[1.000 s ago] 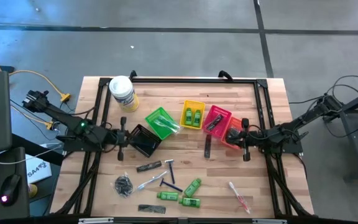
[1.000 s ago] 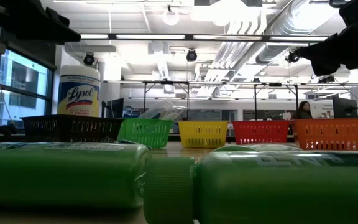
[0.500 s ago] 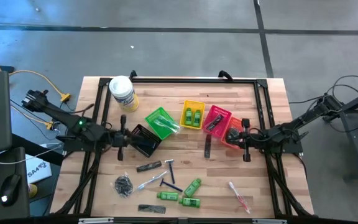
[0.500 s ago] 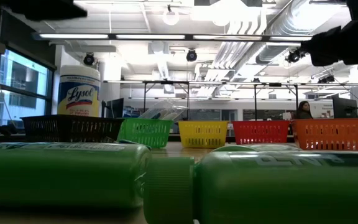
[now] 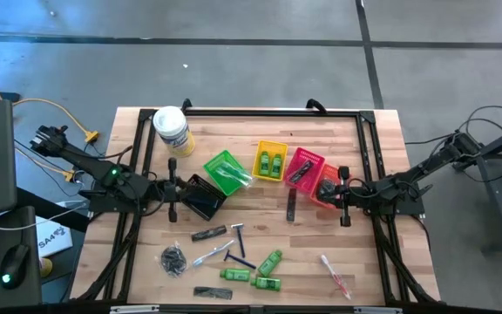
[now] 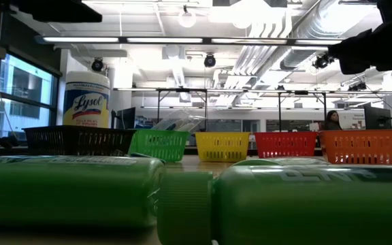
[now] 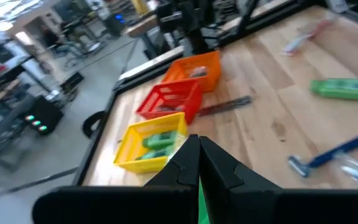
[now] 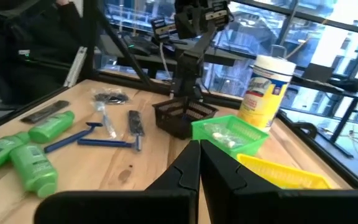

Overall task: Pick & Place Travel size toiletries
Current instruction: Put the blue razor into the black bin

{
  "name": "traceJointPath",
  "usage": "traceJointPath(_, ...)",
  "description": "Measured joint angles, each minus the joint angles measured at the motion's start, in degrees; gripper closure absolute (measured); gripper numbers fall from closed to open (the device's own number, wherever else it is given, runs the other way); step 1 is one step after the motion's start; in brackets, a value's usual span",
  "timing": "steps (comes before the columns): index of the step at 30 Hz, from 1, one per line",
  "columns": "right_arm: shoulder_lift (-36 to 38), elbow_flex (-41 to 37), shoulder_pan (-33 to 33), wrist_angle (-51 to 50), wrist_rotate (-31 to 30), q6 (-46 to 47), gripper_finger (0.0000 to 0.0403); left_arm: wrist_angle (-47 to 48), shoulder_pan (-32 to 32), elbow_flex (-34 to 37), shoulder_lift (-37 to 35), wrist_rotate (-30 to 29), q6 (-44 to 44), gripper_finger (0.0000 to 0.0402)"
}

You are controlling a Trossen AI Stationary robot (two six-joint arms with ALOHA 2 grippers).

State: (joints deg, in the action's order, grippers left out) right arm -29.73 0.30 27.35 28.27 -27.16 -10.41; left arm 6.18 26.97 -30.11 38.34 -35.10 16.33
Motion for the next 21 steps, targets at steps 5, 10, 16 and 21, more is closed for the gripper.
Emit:
traceJointPath(5,-0.01,0.00,0.00,-0.64,-1.22,1.20,0.0399,-0.09,-0.01,0.00,0.01,-0.26,-0.52,0.0402)
traceJointPath(10,-1.04,0.00,-0.83,-0.62,-1.35,0.87,0.0399,0.77,-0.01,0.00,0.01,-0.28,-0.13,0.0402)
traceJointPath(16,-1.93,0.00,-3.07,-0.66,-0.96,1.27,0.0399,2.25,-0.01,0.02,0.63,-0.30,-1.30,0.0402)
traceJointPath(21,-3.04,0.00,-4.57,-0.62,1.00,2.35,0.0399,2.62,-0.01,0.02,2.91,-0.21,-1.64,0.0402)
